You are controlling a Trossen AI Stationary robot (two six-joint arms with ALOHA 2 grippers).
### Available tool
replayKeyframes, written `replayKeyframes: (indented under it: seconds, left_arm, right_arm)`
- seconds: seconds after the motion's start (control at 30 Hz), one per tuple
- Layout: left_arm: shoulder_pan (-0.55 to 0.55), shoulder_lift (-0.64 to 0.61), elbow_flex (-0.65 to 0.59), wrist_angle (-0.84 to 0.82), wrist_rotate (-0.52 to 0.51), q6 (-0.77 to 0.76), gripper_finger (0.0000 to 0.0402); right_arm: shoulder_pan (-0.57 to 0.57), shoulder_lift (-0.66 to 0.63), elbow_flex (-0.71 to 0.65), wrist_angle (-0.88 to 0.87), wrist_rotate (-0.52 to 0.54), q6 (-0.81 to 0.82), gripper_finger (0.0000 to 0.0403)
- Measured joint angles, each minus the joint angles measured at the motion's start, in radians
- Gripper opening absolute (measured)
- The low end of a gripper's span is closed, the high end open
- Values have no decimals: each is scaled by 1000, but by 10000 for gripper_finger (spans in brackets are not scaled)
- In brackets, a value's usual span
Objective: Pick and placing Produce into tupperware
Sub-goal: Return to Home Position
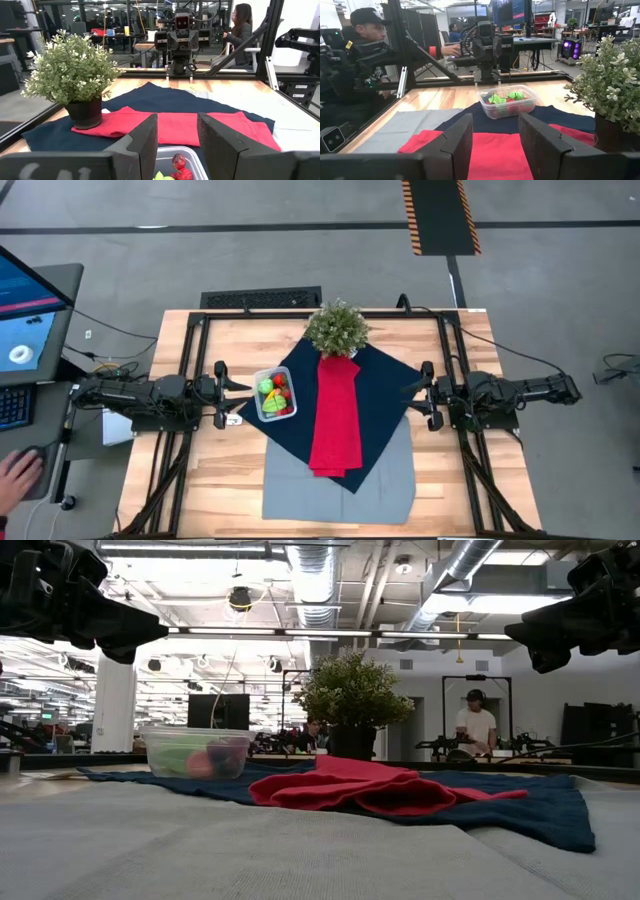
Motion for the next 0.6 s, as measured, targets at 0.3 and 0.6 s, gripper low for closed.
replayKeyframes:
  seconds: [0.3, 0.6]
  left_arm:
    - [0, 0, 0, 0, 0, 0, 127]
    - [0, 0, 0, 0, 0, 4, 127]
  right_arm:
    - [0, 0, 0, 0, 0, 0, 183]
    - [0, 0, 0, 0, 0, 0, 181]
